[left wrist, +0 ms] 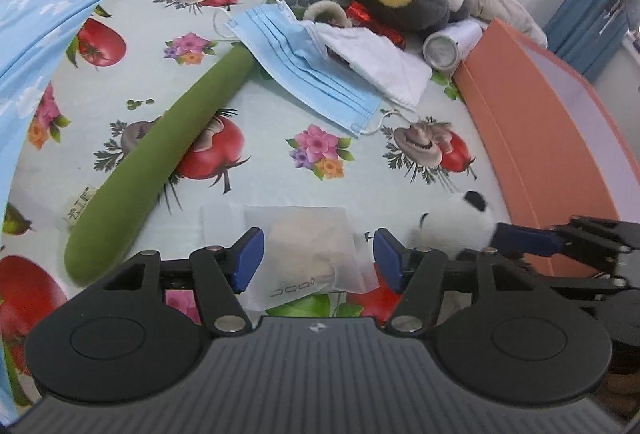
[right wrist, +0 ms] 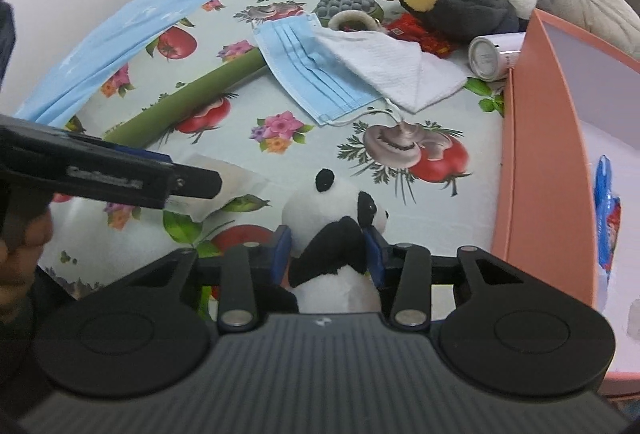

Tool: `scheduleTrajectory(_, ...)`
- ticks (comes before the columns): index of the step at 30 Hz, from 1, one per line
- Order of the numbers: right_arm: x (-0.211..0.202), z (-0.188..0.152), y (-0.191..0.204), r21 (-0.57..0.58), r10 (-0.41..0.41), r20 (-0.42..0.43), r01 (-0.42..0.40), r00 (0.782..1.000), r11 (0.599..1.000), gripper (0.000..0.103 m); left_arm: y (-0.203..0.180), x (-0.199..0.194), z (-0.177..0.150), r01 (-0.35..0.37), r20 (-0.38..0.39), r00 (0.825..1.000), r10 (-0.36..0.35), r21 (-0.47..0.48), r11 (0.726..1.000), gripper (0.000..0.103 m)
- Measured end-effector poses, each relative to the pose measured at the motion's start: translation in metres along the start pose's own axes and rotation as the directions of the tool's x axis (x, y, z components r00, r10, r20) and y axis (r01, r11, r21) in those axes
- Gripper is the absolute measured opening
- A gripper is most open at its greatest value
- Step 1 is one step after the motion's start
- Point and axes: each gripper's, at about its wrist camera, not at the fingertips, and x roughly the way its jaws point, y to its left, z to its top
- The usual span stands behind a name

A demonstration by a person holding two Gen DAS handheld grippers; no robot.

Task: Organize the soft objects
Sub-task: 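Grasp the small panda plush with the right gripper while the left gripper grasps the clear plastic bag, then carry the panda plush and plastic bag over the pink box with both grippers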

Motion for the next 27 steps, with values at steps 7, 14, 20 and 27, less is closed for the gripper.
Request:
scheduleTrajectory(7,0.006,-0.005,-0.007,0.008,-0.004,-0.018,0.004,1.0,1.0,0.043,-0.011,0.017,-0.002,-0.074,-0.007,0.997,0.075,0.068,0.995,0.066)
scheduleTrajectory(14,0.011,-0.005,-0.012,0.035,0.021,-0.021,-0.021,1.0,0.999,0.043,-0.015,0.024,-0.002,-0.118,-0.004,0.993,0.119,0.09,0.989,0.056)
scheduleTrajectory(20,0.016,-0.004,-0.018,0.067,0.042,-0.016,-0.041,0.999,0.997,0.043,-0.018,0.025,-0.001,-0.146,-0.003,0.989,0.147,0.09,0.985,0.043)
scheduleTrajectory(27,0.01,-0.001,-0.015,0.064,0.02,0.004,-0.02,1.0,0.998,0.042,-0.015,0.016,0.001,-0.143,0.013,0.99,0.143,0.041,0.989,0.031)
